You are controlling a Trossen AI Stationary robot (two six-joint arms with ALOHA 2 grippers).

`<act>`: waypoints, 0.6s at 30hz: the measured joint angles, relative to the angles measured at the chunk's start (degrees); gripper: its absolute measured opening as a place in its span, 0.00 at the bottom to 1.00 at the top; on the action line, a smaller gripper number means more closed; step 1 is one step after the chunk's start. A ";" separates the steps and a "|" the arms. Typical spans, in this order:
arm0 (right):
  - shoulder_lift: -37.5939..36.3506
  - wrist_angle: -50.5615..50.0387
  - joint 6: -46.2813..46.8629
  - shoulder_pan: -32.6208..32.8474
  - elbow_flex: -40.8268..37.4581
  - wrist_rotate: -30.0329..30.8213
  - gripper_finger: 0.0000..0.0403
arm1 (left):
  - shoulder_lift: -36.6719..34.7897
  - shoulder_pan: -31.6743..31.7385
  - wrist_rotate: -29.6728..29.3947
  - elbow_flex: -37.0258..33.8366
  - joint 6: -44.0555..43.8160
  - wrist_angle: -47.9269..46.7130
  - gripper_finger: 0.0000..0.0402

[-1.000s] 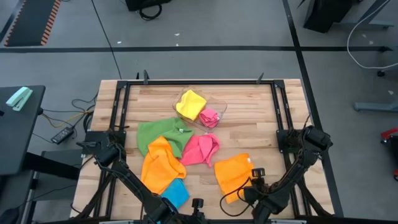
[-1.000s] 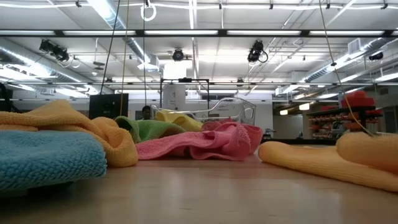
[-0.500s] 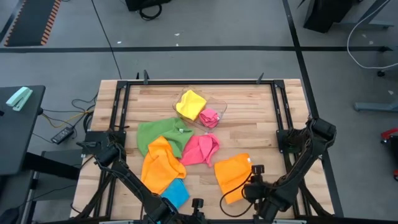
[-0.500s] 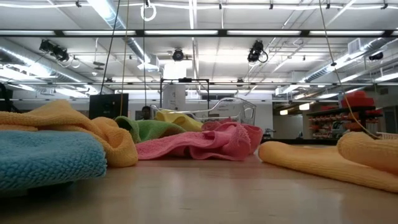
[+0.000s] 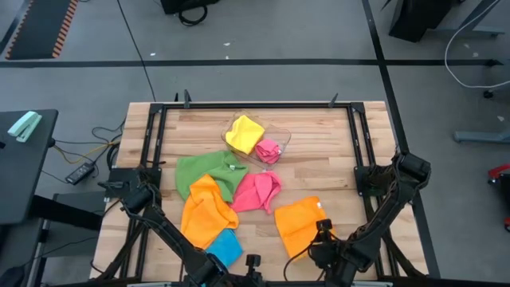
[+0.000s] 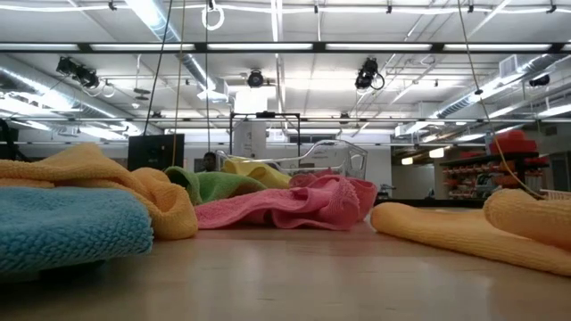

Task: Fold microfiber towels
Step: Fold the right orange microfiber cloth

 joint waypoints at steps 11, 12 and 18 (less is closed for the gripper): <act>0.00 6.61 -4.82 -0.09 0.00 -0.01 0.55 | 0.00 0.00 0.00 0.00 0.04 0.01 0.10; 0.00 6.85 -4.87 -0.09 0.02 -0.17 0.56 | 0.00 0.00 0.00 0.00 0.02 -0.01 0.09; 0.43 8.09 -4.85 -0.06 0.04 -1.35 0.65 | 0.00 0.08 0.02 0.00 0.05 0.00 0.09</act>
